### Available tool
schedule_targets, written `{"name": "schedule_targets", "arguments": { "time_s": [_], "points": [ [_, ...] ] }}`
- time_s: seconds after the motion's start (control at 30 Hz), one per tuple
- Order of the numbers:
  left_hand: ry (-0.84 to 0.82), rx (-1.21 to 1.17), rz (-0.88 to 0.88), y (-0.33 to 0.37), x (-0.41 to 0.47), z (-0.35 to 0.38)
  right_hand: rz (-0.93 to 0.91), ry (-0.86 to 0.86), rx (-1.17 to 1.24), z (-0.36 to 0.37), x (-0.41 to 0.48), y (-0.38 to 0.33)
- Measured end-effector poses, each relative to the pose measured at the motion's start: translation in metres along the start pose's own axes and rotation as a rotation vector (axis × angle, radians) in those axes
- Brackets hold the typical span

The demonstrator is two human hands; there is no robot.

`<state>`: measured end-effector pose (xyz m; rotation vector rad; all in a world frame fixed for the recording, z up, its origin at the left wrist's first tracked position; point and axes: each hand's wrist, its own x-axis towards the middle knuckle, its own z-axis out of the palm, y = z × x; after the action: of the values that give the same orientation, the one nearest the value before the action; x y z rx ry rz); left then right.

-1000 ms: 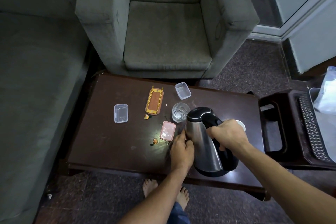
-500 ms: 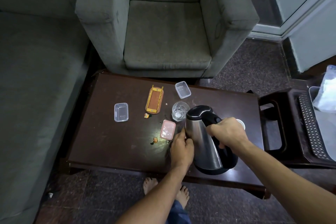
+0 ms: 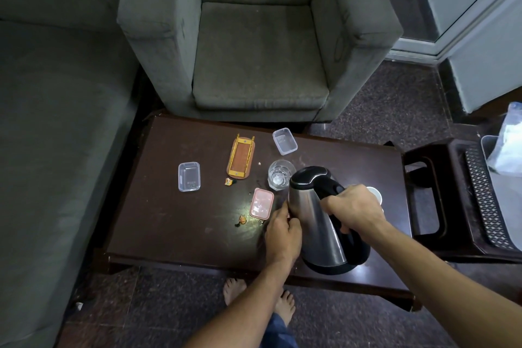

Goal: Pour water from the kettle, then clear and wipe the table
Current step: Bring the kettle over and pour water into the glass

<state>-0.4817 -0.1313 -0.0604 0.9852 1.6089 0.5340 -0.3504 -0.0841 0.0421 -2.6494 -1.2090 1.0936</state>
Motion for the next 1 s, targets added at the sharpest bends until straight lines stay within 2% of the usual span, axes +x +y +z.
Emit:
{"name": "schedule_targets", "arguments": {
  "time_s": [1.0],
  "points": [
    [0.005,-0.002,-0.007,0.0014,-0.0010,0.0018,-0.027,-0.014,0.012,-0.0022,0.0040,0.0045]
  ]
}}
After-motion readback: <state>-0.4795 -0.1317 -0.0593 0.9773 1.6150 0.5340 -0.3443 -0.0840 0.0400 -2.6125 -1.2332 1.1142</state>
